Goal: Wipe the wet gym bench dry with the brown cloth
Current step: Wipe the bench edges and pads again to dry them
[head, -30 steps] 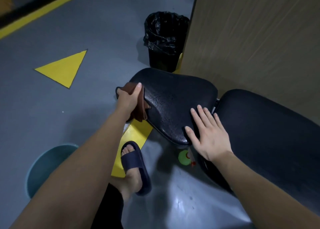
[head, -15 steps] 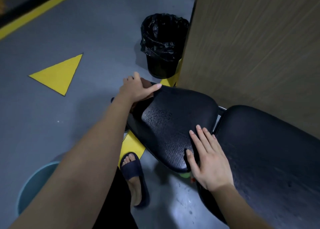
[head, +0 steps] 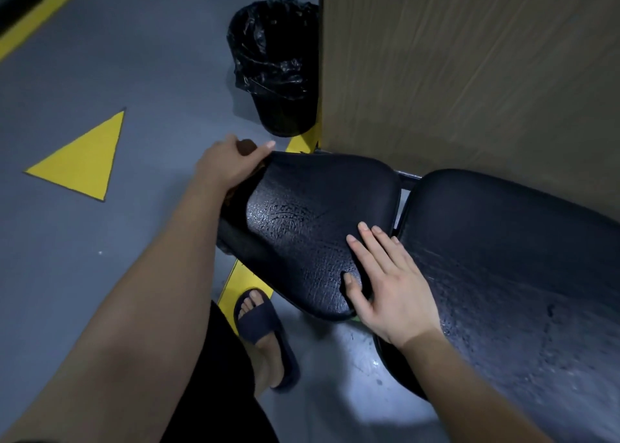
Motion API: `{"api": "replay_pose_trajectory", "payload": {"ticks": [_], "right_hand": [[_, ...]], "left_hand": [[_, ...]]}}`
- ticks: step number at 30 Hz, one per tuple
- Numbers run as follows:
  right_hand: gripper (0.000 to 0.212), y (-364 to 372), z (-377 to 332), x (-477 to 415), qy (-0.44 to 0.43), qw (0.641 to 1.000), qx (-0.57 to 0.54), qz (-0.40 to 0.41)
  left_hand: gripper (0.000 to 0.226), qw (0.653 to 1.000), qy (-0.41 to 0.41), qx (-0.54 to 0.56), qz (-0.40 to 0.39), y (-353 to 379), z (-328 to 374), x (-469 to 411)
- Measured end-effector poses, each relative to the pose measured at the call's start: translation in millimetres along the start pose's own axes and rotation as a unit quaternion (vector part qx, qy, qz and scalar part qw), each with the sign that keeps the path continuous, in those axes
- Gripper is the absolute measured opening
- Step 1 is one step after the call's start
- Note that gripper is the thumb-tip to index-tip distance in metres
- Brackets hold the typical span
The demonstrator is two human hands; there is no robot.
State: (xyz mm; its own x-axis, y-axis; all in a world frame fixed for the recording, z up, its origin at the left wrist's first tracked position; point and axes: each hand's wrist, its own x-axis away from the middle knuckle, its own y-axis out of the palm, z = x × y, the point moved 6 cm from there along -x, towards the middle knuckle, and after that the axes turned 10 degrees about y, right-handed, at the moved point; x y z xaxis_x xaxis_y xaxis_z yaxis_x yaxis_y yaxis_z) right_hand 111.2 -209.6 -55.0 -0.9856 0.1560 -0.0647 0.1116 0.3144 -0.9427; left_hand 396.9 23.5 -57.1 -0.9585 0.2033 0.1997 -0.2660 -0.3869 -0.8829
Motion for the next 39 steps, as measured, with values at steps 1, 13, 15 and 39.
{"api": "replay_pose_trajectory", "payload": {"ticks": [1,13,15,39], "right_hand": [[0.059,-0.2,-0.6,0.3,0.0,1.0,0.0,0.0],[0.053,-5.3,5.0,-5.3,0.014,0.998,-0.056,0.016],[0.05,-11.0,8.1,-5.5,0.042,0.994,-0.09,0.036],[0.058,-89.0,210.7,78.2,0.212,0.974,0.028,0.068]], "left_hand": [[0.093,0.999,0.032,-0.035,0.001,0.7,14.3,-1.7],[0.073,0.944,0.299,-0.101,-0.098,82.9,201.5,13.9],[0.075,0.961,0.253,-0.061,-0.089,74.9,178.5,7.7],[0.05,0.975,0.211,0.015,0.074,152.0,319.7,54.0]]}}
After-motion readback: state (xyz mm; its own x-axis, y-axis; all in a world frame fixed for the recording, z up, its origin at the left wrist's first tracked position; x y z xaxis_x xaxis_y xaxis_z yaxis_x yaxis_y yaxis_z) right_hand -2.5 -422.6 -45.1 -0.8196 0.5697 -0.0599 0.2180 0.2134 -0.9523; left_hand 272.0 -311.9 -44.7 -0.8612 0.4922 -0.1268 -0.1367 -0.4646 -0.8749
